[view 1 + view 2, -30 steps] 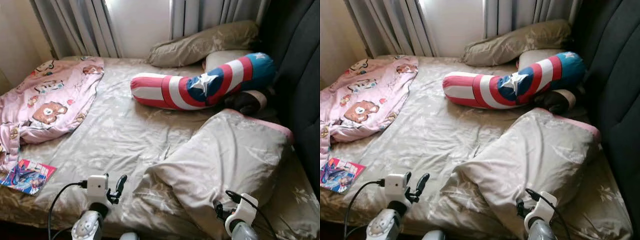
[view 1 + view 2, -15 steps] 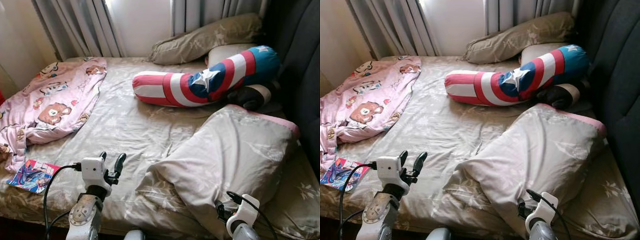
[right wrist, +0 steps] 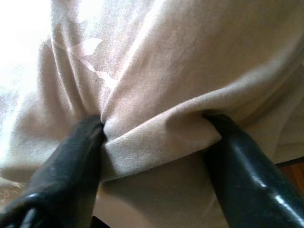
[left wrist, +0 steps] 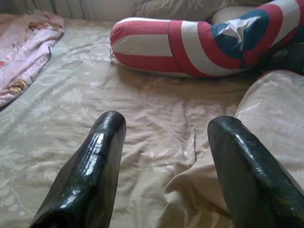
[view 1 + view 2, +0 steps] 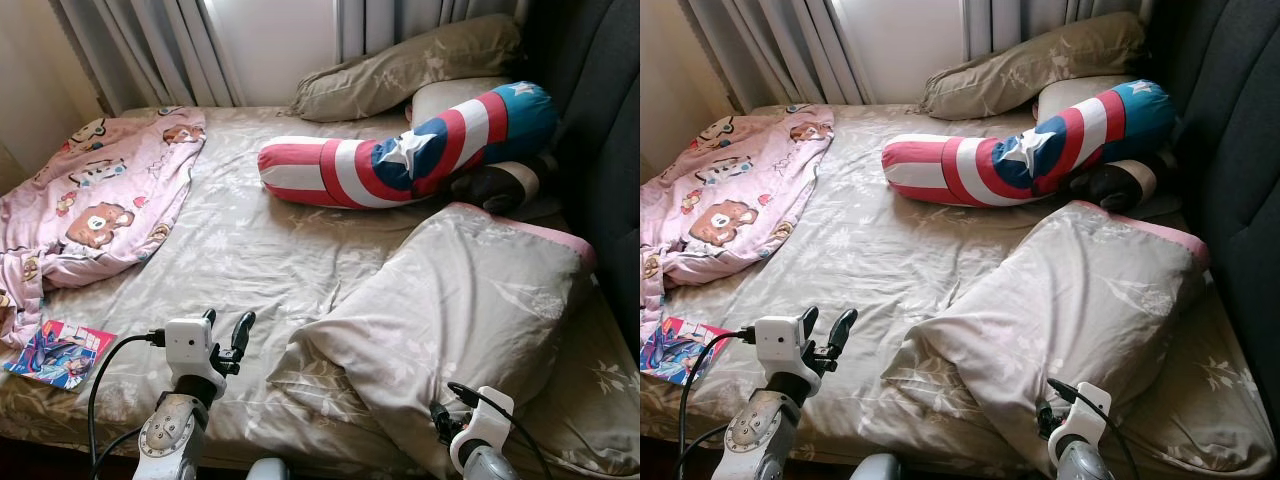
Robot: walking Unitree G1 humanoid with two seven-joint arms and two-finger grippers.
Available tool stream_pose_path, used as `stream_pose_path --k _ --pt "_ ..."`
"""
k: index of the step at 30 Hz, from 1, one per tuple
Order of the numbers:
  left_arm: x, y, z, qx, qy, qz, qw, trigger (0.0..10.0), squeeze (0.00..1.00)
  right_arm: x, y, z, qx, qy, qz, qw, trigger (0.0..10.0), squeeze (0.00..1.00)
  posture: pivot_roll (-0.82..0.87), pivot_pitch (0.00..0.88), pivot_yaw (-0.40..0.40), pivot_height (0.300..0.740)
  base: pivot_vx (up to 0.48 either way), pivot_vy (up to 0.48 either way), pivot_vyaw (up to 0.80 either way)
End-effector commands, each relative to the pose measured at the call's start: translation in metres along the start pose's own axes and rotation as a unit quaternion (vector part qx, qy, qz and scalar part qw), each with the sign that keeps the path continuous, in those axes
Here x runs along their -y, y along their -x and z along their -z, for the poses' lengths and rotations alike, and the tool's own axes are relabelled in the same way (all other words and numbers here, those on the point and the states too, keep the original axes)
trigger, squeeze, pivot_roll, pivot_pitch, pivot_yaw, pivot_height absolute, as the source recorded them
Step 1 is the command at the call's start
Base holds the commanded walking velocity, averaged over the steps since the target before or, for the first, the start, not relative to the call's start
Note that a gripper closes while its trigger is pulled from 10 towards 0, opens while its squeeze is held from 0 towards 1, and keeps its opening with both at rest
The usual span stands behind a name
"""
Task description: Clean up the room
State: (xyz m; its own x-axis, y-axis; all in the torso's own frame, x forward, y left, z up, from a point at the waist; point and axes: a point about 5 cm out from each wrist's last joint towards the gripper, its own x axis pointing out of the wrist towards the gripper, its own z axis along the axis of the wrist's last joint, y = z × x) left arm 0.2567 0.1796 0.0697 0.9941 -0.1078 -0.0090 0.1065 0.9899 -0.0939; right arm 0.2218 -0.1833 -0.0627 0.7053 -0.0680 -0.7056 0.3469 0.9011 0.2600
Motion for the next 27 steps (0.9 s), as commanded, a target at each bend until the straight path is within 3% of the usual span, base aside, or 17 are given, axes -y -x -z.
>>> stream_pose_path --k 1,27 --pt "-0.0013 0.0008 -0.0041 0.004 0.004 -0.003 1.0 10.0 0.0 -0.0074 0.0024 0.018 -0.036 0.002 -0.011 0.999 0.0 0.0 0.18 0.085 0.094 0.66 0.0 0.0 0.0" --pt "-0.0003 -0.0018 -0.0007 -0.009 0.006 -0.003 1.0 10.0 0.0 -0.0107 0.0002 0.0111 -0.028 0.016 -0.006 0.999 0.0 0.0 0.16 0.034 0.076 0.66 0.0 0.0 0.0"
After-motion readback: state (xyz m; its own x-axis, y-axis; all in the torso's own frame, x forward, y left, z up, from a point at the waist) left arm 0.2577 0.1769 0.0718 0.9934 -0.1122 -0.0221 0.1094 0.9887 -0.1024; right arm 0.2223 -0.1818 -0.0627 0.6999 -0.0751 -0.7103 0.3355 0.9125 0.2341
